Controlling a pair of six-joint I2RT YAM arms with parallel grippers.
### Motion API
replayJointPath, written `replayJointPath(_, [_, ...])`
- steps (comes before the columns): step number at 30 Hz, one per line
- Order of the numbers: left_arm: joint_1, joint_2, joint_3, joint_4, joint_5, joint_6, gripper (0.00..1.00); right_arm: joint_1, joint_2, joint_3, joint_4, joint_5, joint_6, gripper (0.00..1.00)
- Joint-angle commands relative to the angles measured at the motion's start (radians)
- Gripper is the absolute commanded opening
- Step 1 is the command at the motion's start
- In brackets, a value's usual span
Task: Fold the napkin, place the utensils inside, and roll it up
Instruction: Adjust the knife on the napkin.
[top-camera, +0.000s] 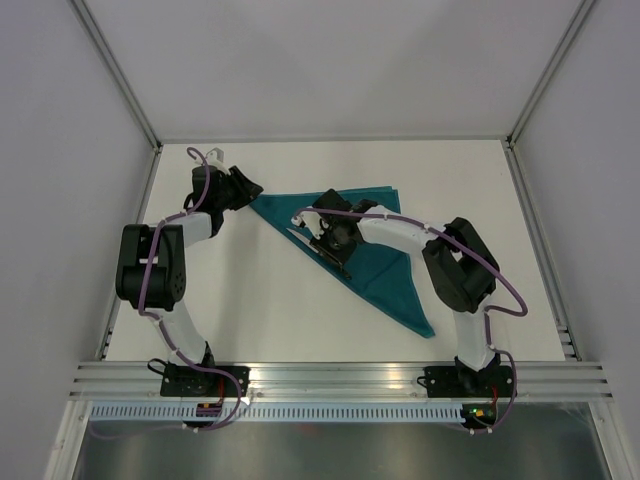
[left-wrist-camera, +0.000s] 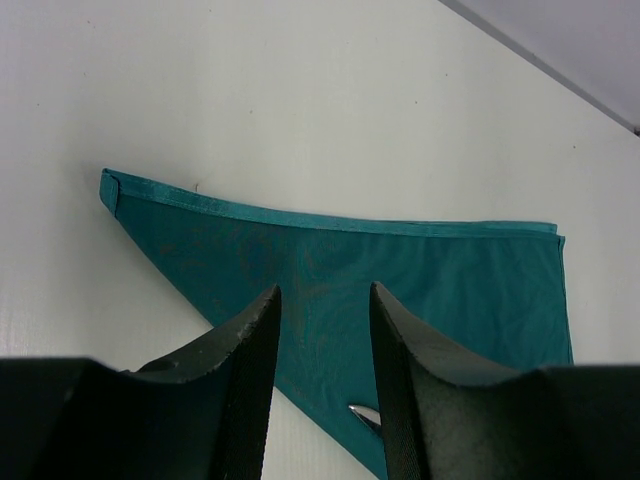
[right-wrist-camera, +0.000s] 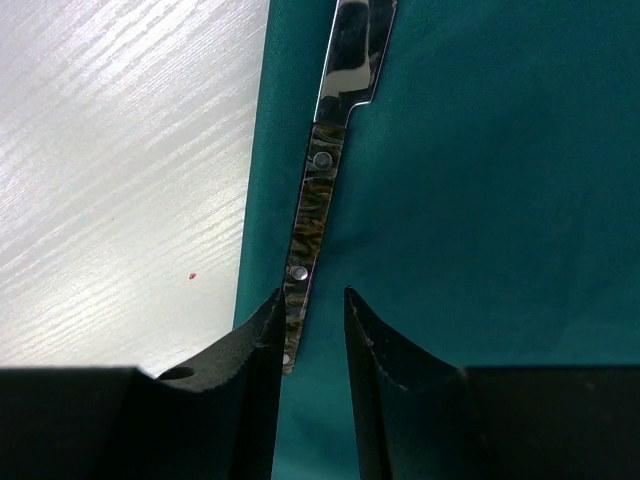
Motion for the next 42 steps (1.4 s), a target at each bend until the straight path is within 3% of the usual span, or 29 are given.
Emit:
replayJointPath(1, [-0.002, 0.019, 0.006, 0.043, 0.034, -0.037, 0.46, 0.007, 0.025, 0.032, 0.014, 0.004, 0.026, 0.36])
replayJointPath(23, [-0.002, 0.092, 0.045, -0.002, 0.025, -0.058, 0.41, 0.018, 0.036, 0.005, -0.005, 0.008, 0.013, 0.36])
replayJointPath(28, [-0.002, 0.104, 0.051, -0.011, 0.019, -0.061, 0.39, 0.019, 0.03, 0.001, -0.017, 0.004, 0.009, 0.23])
replayJointPath(42, [-0.002, 0.125, 0.077, -0.051, -0.003, -0.069, 0.35, 0.018, 0.001, -0.014, -0.042, 0.017, 0.044, 0.16])
